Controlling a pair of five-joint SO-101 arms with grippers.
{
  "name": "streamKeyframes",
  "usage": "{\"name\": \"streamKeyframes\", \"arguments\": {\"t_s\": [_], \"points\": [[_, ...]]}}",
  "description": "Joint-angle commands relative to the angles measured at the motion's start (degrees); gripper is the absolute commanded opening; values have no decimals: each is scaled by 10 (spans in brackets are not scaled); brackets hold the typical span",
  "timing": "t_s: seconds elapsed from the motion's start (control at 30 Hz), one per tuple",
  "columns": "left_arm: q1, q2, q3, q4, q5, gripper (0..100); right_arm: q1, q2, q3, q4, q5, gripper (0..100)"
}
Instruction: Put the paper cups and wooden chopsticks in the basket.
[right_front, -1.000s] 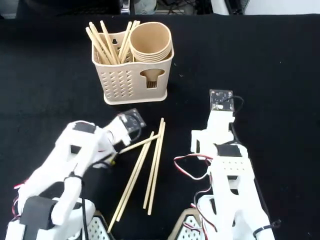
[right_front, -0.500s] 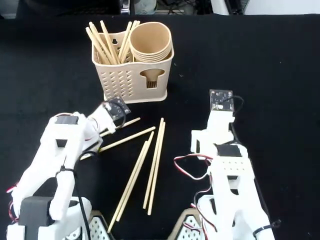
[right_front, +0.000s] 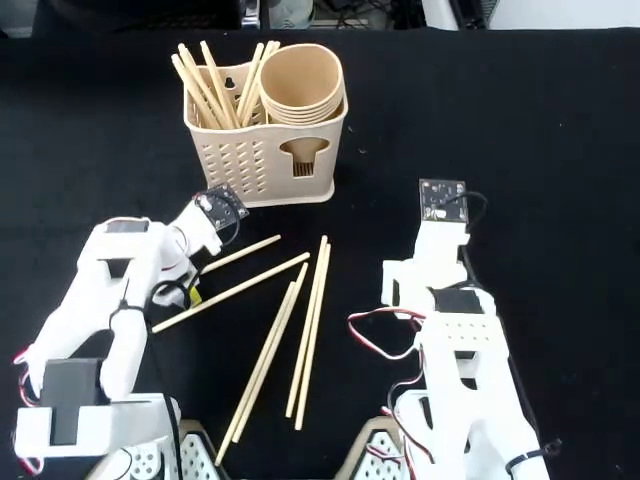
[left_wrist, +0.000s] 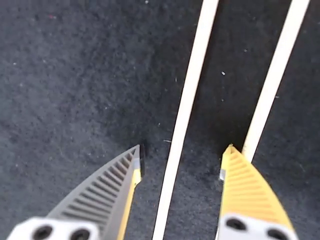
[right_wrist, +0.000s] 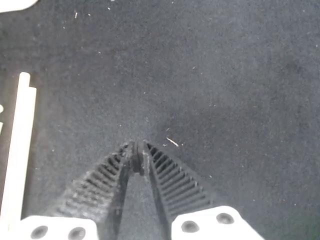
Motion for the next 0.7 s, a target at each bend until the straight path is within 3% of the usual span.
{"name": "streamKeyframes", "arguments": {"t_s": [0.0, 0.4, 0.67], "points": [[2, 18, -21, -4, -4, 230, 4, -16, -2, -10, -1, 15], [2, 18, -19, -2, 1, 79, 3, -17, -2, -11, -1, 15], [36, 3, -58, 107, 2, 76, 3, -16, 3, -25, -1, 15]]}}
